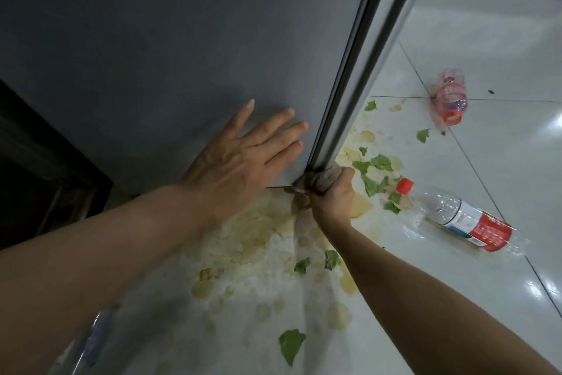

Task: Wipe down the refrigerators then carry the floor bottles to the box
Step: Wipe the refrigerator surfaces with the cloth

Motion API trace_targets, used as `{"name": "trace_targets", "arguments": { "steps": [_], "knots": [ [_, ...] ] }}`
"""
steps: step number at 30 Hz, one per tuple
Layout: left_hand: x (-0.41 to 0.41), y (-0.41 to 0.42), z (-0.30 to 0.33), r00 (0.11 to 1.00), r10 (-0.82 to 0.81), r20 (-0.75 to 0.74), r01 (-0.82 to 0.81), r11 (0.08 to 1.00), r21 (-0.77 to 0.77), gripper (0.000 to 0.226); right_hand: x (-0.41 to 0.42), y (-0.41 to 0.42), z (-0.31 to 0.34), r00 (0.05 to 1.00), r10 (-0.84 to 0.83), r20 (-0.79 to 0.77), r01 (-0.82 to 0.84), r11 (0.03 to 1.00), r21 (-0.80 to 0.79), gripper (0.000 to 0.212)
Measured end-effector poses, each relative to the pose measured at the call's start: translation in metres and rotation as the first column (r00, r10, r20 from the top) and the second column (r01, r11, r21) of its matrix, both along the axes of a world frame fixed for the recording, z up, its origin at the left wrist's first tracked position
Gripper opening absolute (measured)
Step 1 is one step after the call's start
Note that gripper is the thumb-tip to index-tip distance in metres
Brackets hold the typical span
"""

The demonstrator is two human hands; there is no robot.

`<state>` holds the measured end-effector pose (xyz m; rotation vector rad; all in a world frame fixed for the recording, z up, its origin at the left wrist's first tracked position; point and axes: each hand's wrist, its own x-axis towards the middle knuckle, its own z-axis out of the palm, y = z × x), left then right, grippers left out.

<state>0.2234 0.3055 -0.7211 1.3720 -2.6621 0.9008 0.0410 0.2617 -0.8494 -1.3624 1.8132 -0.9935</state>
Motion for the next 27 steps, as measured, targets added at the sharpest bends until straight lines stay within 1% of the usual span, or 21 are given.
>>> {"name": "trace_targets", "arguments": {
  "steps": [2, 6, 9, 12, 13, 16, 19, 21, 23, 27],
  "knots": [
    [0.003, -0.006, 0.001, 0.995, 0.062, 0.073, -0.06, 0.998, -0.023, 0.068, 0.0, -0.006, -0.006, 1.0, -0.01, 0.005, 0.01, 1.0, 0.004, 0.059],
    [0.006, -0.009, 0.002, 0.995, 0.05, 0.084, -0.047, 0.998, -0.034, 0.064, -0.004, -0.01, -0.012, 0.984, 0.054, -0.17, -0.057, 0.998, -0.011, 0.06],
    [0.005, -0.007, 0.007, 0.992, 0.062, 0.113, -0.059, 0.998, -0.036, 0.062, -0.006, -0.011, -0.007, 0.964, 0.074, -0.256, -0.099, 0.991, -0.085, 0.058],
    [0.001, -0.004, 0.016, 0.985, 0.07, 0.16, -0.068, 0.998, -0.018, 0.059, -0.007, -0.01, 0.008, 0.963, 0.039, -0.266, -0.086, 0.982, -0.167, 0.058],
    [-0.001, -0.003, 0.022, 0.986, 0.059, 0.153, -0.058, 0.998, -0.008, 0.058, -0.006, -0.01, 0.015, 0.967, 0.028, -0.255, -0.078, 0.979, -0.187, 0.059],
    [-0.008, 0.002, 0.041, 0.998, 0.004, 0.067, -0.005, 1.0, 0.017, 0.055, -0.007, -0.011, 0.046, 0.972, 0.014, -0.233, -0.071, 0.969, -0.235, 0.055],
    [-0.011, 0.006, 0.066, 0.997, 0.076, 0.02, -0.076, 0.996, 0.037, 0.067, -0.01, -0.015, 0.089, 0.97, -0.003, -0.245, -0.078, 0.944, -0.32, 0.058],
    [-0.015, 0.006, 0.081, 0.992, 0.124, 0.002, -0.124, 0.991, 0.059, 0.075, -0.011, -0.016, 0.122, 0.977, -0.01, -0.215, -0.072, 0.925, -0.372, 0.059],
    [-0.019, 0.005, 0.102, 0.99, 0.137, -0.024, -0.136, 0.991, 0.006, 0.077, -0.01, -0.017, 0.155, 0.982, -0.026, -0.188, -0.052, 0.914, -0.402, 0.058],
    [-0.025, 0.004, 0.153, 0.988, 0.138, -0.073, -0.15, 0.97, -0.189, 0.076, -0.01, -0.016, 0.212, 0.983, -0.034, -0.181, -0.05, 0.898, -0.438, 0.057]
  ]
}}
